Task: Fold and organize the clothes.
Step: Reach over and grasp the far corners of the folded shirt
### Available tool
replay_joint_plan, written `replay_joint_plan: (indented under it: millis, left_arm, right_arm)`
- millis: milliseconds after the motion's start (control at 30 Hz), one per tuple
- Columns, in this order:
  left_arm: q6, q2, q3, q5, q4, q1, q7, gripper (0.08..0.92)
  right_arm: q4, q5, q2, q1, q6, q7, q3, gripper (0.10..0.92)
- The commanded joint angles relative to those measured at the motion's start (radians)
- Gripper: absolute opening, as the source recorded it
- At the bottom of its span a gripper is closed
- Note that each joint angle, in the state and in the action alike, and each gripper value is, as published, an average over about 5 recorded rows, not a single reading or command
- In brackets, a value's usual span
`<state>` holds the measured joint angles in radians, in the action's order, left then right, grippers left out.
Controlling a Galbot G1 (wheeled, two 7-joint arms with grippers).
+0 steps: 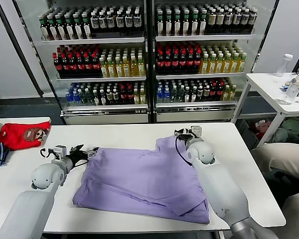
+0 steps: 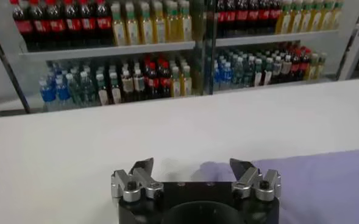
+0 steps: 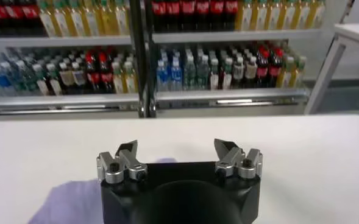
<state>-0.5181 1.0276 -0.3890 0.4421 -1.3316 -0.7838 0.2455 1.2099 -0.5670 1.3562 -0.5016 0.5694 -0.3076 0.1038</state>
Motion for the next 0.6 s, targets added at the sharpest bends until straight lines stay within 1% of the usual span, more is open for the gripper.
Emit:
replay_joint_plan:
  millis: [33,233,300,367,600]
  left_arm:
    - [-0.003,0.008,0.013,-0.025,0.111,0.053,0.054,0.823]
    - [-0.006,0.003,-0.008,-0.025,0.104,0.042,0.081,0.822]
    - [-0.007,0.002,-0.015,-0.023,0.096,0.035,0.100,0.798]
    - [-0.008,0.001,-0.020,-0.022,0.080,0.023,0.113,0.757]
    - [-0.006,0.005,-0.034,-0.020,0.046,-0.009,0.134,0.551]
  right_arm:
    - [-0.099,0.015,0.033,0.038,-0.013,0.010,0.002,0.823]
    - [-0.102,0.017,0.035,0.035,-0.012,0.011,0.003,0.822]
    - [-0.093,0.013,0.033,0.028,-0.010,0.010,0.004,0.807]
    - [-0.073,0.004,0.030,0.019,-0.008,0.007,0.004,0.766]
    - [-0.033,-0.017,0.026,0.002,0.000,0.001,-0.002,0.551]
